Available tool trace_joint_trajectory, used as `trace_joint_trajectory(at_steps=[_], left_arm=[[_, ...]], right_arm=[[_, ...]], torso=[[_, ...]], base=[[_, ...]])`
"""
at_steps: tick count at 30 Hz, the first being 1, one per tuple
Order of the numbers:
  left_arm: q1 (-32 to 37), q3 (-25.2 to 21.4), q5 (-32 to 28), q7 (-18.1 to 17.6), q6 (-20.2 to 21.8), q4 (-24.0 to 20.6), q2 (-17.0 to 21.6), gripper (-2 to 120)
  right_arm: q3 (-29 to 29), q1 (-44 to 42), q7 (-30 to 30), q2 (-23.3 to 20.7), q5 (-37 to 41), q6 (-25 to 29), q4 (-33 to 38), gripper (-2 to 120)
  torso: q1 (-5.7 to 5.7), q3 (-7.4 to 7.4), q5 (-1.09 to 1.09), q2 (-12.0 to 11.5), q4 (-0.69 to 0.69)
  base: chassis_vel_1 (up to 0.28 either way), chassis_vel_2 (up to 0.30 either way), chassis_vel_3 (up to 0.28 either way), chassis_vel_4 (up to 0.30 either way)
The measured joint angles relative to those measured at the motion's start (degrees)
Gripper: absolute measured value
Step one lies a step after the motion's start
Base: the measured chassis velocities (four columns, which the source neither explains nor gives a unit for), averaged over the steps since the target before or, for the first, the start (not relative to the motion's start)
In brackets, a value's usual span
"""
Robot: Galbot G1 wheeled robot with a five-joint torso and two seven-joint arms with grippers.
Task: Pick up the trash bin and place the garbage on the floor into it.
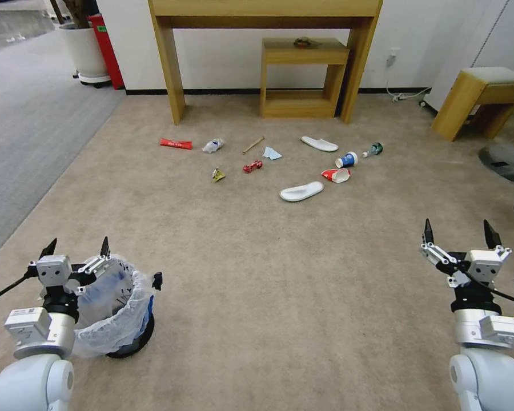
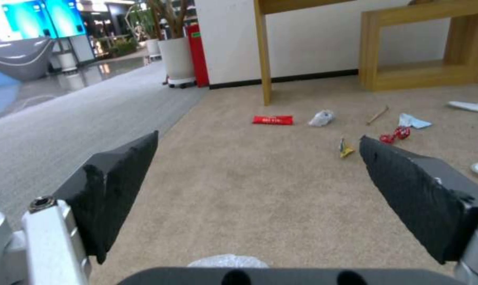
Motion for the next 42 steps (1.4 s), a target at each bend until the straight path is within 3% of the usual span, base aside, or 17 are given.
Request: trace_joint_trajectory(at_steps=[24, 42], left_arm=[[-0.1, -0.2, -0.1, 0.0, 0.0, -0.1, 0.1, 100], [-0.2, -0.2, -0.2, 0.1, 0.0, -0.3, 0.2, 100]], right_arm=[[0.0, 0.1, -0.1, 0.1, -0.1, 0.2, -0.1, 100], [0.0, 0.1, -0.1, 0.2, -0.1, 0.3, -0.1, 100]], torso=[[0.0, 0.0, 0.0, 0.0, 0.0], [0.0, 0.0, -0.01, 0.0, 0.01]], base=[[0.002, 0.002, -0.001, -0.002], [0.096, 0.087, -0.099, -0.094]])
